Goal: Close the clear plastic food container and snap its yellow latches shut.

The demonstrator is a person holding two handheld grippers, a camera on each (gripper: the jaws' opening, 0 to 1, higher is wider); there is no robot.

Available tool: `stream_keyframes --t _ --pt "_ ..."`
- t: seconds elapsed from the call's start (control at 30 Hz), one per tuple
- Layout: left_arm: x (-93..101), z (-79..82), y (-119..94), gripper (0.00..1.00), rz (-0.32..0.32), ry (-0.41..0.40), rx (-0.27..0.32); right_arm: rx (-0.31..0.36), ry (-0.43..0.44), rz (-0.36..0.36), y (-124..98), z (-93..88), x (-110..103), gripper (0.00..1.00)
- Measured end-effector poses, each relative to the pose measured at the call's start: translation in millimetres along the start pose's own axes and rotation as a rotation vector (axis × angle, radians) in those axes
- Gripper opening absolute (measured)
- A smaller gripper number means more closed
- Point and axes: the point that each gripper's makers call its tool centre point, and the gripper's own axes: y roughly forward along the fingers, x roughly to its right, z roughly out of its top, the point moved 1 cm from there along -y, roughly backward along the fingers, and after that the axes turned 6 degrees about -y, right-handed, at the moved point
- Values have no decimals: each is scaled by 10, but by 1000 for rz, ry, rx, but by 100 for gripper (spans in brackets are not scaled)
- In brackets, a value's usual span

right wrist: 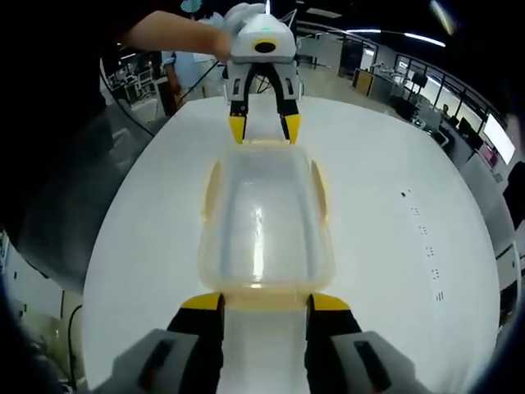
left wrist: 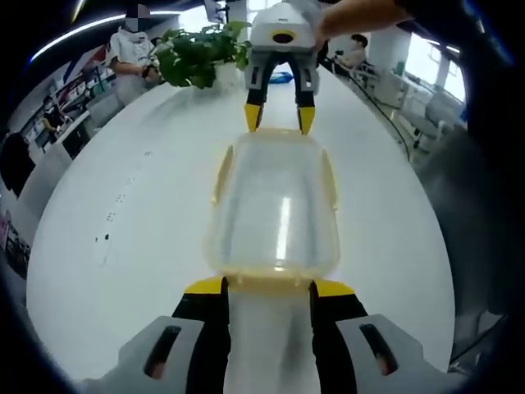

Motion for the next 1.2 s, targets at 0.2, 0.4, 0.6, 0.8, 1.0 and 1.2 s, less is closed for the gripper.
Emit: stream_keyframes --t 0.2,0.4,0.6,0.8,1.0,1.2 --pt "14 -7 7 35 -13 -6 -6 4 10 12 8 3 -10 36" --pt "11 -28 6 36 -15 2 -7 20 14 7 15 -14 -8 37" --pt "12 -72 5 38 3 -7 2 25 14 1 15 -14 -4 38" --pt "51 -142 -15 43 8 16 -27 -11 -7 18 43 -88 -65 43" --pt "-34 -115 -167 42 33 -14 7 32 15 -15 -101 19 -8 42" --pt "-78 81 -290 39 47 -43 94 93 43 -40 -191 141 43 36"
